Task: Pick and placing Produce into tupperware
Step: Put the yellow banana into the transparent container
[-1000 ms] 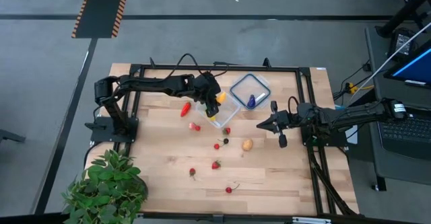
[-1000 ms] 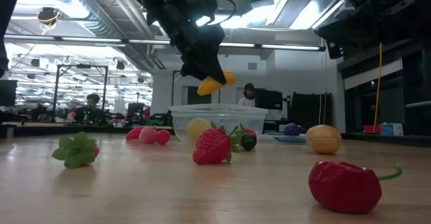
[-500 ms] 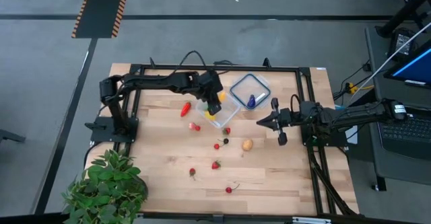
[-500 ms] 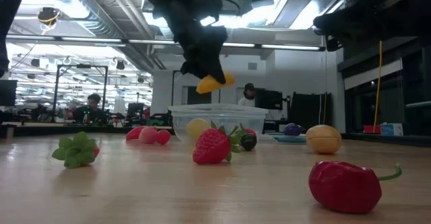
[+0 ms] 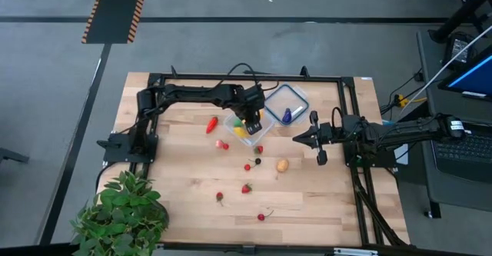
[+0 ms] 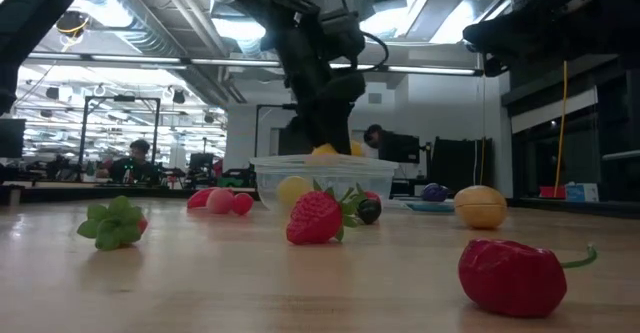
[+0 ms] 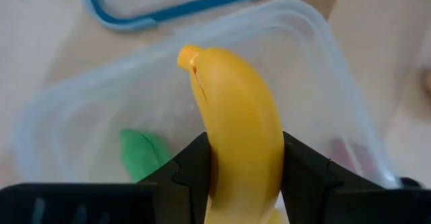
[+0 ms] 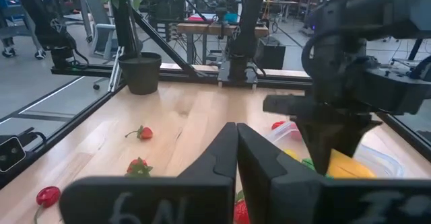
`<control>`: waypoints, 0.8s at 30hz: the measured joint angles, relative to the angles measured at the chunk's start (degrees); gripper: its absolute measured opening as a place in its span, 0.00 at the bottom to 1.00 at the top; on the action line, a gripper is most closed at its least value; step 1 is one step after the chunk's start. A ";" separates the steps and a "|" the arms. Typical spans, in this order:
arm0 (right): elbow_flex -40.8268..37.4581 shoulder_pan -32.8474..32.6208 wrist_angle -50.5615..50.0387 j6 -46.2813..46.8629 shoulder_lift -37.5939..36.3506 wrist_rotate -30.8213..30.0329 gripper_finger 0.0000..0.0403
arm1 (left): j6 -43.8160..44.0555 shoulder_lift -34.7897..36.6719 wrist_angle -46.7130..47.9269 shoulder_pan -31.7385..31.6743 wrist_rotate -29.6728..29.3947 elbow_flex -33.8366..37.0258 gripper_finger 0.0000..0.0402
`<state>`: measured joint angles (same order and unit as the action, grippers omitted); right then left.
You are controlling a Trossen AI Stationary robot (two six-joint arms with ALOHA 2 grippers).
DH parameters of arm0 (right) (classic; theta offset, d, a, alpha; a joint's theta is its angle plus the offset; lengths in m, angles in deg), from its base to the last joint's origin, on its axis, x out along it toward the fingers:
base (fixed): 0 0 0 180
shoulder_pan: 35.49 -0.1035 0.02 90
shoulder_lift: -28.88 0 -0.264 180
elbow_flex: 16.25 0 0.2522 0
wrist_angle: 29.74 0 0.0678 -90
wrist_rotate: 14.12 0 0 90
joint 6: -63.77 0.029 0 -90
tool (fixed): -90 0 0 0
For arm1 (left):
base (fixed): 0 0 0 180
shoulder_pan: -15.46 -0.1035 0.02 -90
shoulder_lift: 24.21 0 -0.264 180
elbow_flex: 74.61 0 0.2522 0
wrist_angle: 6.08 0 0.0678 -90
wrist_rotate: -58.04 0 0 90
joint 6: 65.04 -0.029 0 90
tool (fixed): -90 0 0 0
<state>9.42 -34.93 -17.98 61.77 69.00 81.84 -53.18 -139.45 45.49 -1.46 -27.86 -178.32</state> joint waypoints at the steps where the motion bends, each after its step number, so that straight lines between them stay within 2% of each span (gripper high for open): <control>1: 0.00 0.00 0.00 0.00 0.00 0.00 0.04 | 0.44 -0.07 0.04 -0.05 0.53 -0.02 0.32; 14: 0.00 0.00 -0.03 0.00 0.00 0.07 0.04 | 4.21 -0.69 0.13 -0.34 -0.58 -0.02 0.32; 24: 0.00 0.00 0.07 0.11 0.00 0.07 0.04 | 5.61 -4.51 0.35 -0.32 -0.60 -0.04 0.32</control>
<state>9.42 -34.93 -17.92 61.88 69.00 81.91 -47.56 -143.97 45.84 -1.78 -28.45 -178.36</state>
